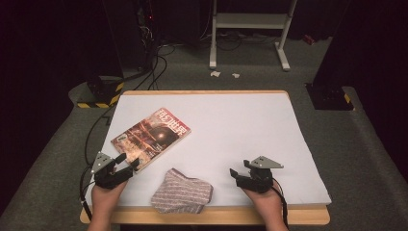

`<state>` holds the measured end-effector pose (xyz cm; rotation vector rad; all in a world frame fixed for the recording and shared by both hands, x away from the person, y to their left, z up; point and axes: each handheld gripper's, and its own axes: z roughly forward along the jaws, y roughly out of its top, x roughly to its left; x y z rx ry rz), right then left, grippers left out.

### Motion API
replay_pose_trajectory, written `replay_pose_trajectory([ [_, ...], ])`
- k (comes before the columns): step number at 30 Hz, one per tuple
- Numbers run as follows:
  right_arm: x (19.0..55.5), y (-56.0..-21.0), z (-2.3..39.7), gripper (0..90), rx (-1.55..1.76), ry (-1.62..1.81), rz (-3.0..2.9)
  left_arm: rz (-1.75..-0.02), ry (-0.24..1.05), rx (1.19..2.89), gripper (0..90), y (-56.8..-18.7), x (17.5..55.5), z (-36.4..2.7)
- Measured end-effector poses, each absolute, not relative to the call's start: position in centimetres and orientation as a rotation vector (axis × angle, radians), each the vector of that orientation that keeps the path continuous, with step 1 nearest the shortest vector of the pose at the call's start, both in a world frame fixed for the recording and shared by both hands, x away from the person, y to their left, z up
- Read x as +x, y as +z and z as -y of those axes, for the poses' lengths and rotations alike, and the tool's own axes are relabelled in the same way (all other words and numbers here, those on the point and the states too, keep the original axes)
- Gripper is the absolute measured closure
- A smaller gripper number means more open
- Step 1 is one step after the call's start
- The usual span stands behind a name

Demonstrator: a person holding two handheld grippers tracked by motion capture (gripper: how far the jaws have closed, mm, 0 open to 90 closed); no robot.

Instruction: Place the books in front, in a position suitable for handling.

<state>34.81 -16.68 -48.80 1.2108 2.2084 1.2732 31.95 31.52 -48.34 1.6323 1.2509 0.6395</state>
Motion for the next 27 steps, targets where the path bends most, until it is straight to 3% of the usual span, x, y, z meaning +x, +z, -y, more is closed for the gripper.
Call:
replay_pose_trajectory([
  [9, 34.8, -49.0, 17.6, 26.9, 1.251, 1.237, -2.158, -1.244, 0.626, 1.650, 37.8, -48.5, 32.1, -31.1],
  [27, 34.7, -49.3, 17.9, 27.4, 1.245, 1.208, -2.129, -1.154, 0.537, 1.764, 35.2, -48.4, 32.2, -29.0],
])
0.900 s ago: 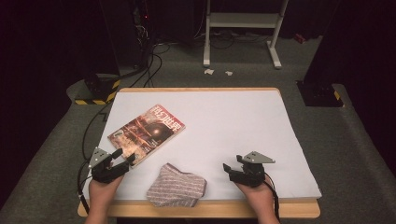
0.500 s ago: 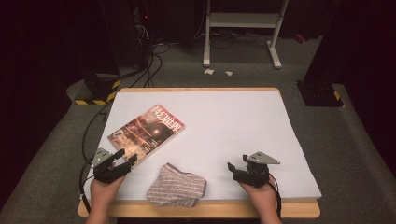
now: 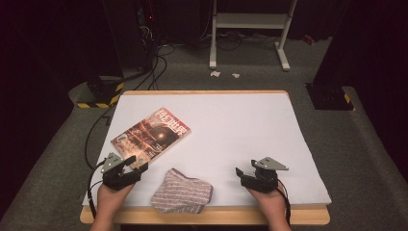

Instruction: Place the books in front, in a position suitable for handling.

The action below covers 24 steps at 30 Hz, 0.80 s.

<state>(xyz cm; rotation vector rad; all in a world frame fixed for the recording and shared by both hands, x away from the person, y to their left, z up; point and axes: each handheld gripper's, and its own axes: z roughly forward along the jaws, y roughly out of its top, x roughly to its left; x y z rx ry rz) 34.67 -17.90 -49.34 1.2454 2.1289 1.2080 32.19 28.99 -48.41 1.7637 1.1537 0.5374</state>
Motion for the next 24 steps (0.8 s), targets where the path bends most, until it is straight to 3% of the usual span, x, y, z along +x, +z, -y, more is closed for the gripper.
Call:
replay_pose_trajectory([
  [12, 34.7, -49.3, 18.5, 29.5, 1.281, 1.192, -2.101, -1.015, 0.381, 1.828, 29.6, -48.1, 31.8, -25.4],
  [17, 34.7, -49.5, 18.4, 30.4, 1.287, 1.179, -2.102, -0.906, 0.229, 1.974, 25.9, -48.2, 31.4, -22.3],
  [24, 34.7, -49.7, 18.1, 30.9, 1.289, 1.161, -2.114, -0.852, 0.153, 2.075, 24.7, -48.5, 30.9, -21.0],
])
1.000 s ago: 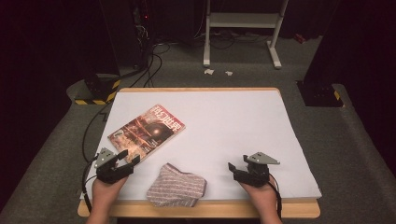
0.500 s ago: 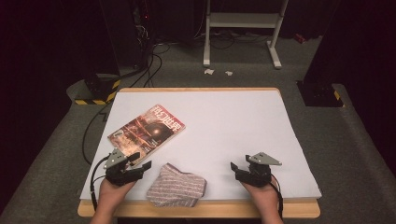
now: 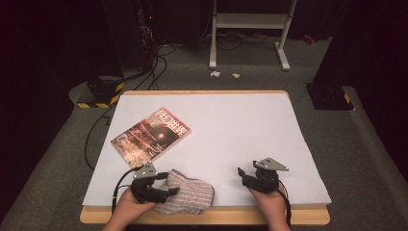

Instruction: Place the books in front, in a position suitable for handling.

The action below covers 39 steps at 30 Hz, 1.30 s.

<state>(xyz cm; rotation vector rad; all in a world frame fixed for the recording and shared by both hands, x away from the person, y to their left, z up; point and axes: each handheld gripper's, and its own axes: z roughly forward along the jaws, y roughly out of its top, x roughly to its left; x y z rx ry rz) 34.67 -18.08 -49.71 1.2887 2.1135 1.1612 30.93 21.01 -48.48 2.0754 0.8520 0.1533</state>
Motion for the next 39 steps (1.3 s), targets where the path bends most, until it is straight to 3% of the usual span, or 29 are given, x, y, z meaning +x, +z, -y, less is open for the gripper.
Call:
replay_pose_trajectory([
  [5, 34.7, -49.7, 18.0, 31.1, 1.288, 1.160, -2.113, -0.816, 0.094, 2.153, 27.2, -49.1, 30.8, -20.0],
  [12, 34.7, -49.8, 18.0, 31.1, 1.287, 1.157, -2.114, -0.799, -0.014, 2.154, 52.1, -49.6, 31.0, -19.8],
  [18, 34.7, -49.9, 17.9, 31.1, 1.286, 1.159, -2.116, -0.761, -0.019, 2.110, 77.6, -49.2, 31.0, -20.1],
  [25, 34.7, -49.8, 18.0, 31.3, 1.295, 1.169, -2.109, -0.761, 0.080, 1.943, 79.3, -47.4, 30.7, -21.5],
  [39, 34.6, -49.8, 18.0, 31.4, 1.294, 1.180, -2.103, -0.856, 0.444, 1.667, 80.5, -44.5, 32.8, -22.3],
])
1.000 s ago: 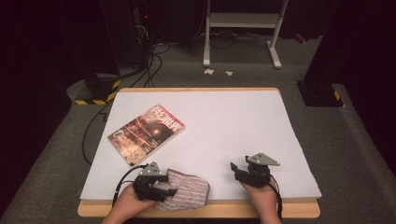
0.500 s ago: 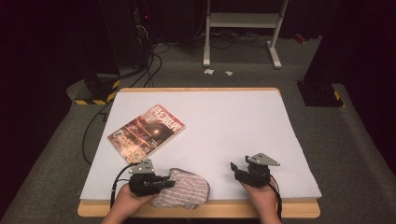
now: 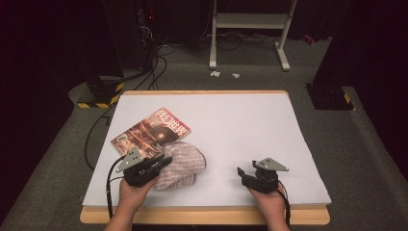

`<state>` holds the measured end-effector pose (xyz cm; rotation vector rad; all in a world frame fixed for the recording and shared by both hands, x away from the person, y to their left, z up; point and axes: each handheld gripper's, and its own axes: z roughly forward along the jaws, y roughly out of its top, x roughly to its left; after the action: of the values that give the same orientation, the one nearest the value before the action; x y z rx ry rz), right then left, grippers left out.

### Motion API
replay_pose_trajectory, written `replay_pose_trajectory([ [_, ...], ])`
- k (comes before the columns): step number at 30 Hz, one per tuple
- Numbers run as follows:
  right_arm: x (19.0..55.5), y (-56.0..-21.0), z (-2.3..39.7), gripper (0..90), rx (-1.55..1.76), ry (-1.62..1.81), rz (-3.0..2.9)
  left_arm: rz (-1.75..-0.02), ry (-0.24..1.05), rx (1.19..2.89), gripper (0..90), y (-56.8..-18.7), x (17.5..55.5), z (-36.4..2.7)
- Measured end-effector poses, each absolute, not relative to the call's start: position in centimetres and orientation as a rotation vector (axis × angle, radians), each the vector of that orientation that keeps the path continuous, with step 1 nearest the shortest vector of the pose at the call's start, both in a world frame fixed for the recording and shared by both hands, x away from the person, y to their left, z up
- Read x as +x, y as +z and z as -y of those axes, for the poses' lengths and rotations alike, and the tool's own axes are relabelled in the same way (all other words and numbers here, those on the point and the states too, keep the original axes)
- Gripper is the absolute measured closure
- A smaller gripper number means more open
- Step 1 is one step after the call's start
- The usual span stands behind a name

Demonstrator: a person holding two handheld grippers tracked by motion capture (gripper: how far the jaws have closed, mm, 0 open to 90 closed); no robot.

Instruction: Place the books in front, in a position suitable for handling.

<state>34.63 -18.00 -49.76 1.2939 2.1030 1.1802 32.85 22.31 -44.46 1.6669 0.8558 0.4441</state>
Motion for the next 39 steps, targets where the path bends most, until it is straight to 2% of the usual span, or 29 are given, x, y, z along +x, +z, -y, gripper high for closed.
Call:
replay_pose_trajectory([
  [5, 34.6, -49.8, 17.9, 31.4, 1.290, 1.181, -2.109, -0.951, 0.429, 1.733, 79.5, -46.8, 34.7, -22.1],
  [8, 34.6, -49.8, 17.9, 30.8, 1.285, 1.188, -2.113, -1.040, 0.406, 1.771, 75.0, -48.0, 35.1, -22.7],
  [10, 34.6, -49.8, 17.9, 29.7, 1.281, 1.197, -2.117, -1.087, 0.359, 1.810, 67.7, -48.5, 35.2, -23.1],
  [12, 34.5, -49.8, 17.8, 28.9, 1.266, 1.215, -2.125, -1.118, 0.348, 1.823, 53.7, -48.8, 35.1, -23.8],
  [14, 34.5, -49.7, 17.5, 26.8, 1.241, 1.235, -2.136, -1.131, 0.370, 1.778, 43.4, -48.5, 34.6, -24.7],
  [19, 33.8, -48.6, 15.5, 21.7, 1.153, 1.285, -2.193, -1.096, 0.487, 1.709, 29.7, -47.3, 32.5, -26.7],
  [27, 34.3, -46.7, 7.9, 8.4, 0.983, 1.340, -2.312, -1.124, 0.579, 1.732, 27.2, -48.4, 32.1, -29.4],
  [32, 36.0, -45.7, 2.7, 7.3, 0.912, 1.354, -2.366, -1.140, 0.617, 1.730, 26.1, -48.7, 32.2, -30.3],
  [36, 36.9, -45.7, 0.0, 5.9, 0.888, 1.337, -2.416, -1.155, 0.593, 1.714, 26.1, -49.0, 32.4, -30.9],
  [37, 37.6, -46.2, -1.9, 5.0, 0.882, 1.286, -2.471, -1.159, 0.598, 1.712, 26.1, -49.0, 32.4, -31.0],
  [39, 38.1, -47.2, -3.1, 3.1, 0.893, 1.245, -2.526, -1.162, 0.600, 1.696, 26.1, -49.0, 32.3, -31.2],
])
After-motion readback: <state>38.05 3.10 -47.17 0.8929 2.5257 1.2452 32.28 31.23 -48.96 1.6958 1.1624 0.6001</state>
